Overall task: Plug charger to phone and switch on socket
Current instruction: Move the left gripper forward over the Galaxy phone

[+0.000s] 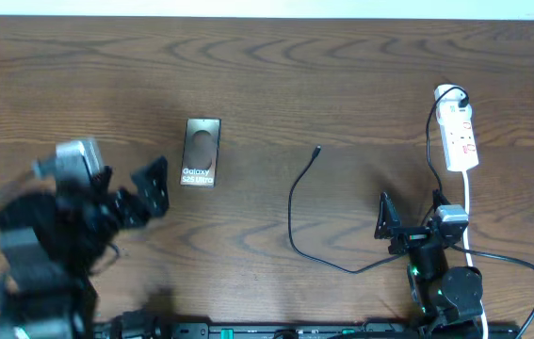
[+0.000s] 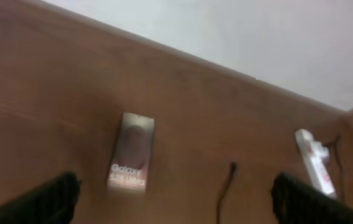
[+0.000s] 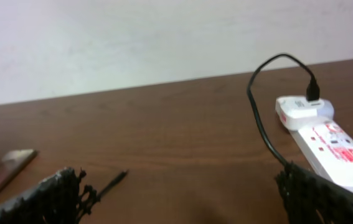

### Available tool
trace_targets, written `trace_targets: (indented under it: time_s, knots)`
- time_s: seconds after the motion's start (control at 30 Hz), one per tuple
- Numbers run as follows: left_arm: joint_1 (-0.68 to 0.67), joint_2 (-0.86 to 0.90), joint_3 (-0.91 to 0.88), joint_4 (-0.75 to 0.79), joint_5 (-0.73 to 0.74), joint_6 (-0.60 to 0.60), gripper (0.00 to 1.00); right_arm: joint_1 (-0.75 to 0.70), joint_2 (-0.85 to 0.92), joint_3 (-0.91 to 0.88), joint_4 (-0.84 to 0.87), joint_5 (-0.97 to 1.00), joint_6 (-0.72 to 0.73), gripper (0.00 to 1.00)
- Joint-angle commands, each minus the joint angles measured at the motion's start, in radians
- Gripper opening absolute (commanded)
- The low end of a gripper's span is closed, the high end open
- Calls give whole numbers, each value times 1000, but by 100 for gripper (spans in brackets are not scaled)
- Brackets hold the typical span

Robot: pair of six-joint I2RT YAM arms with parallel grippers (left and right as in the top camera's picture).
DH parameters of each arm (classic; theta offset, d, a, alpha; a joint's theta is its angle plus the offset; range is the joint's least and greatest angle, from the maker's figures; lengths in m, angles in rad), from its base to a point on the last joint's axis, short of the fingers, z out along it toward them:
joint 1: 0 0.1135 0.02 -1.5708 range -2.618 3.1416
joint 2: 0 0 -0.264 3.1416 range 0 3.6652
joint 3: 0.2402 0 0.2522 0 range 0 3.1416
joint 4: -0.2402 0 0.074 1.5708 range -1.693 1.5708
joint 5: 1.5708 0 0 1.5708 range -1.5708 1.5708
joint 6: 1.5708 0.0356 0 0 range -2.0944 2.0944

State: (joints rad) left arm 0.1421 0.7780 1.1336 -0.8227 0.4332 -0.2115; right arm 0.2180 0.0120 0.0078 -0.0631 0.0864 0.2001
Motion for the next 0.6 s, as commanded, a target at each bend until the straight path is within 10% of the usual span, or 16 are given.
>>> trace_targets:
  time_s: [0.0, 0.2, 0.57]
  knots:
    - [3, 231, 294, -171, 30, 106, 98, -5, -6, -3, -2, 12, -7, 99]
    - [3, 527, 608, -460, -9, 174, 98, -5, -6, -3, -2, 12, -7, 99]
    - [3, 769, 611, -466, -7, 174, 98, -5, -6, -3, -2, 12, -7, 99]
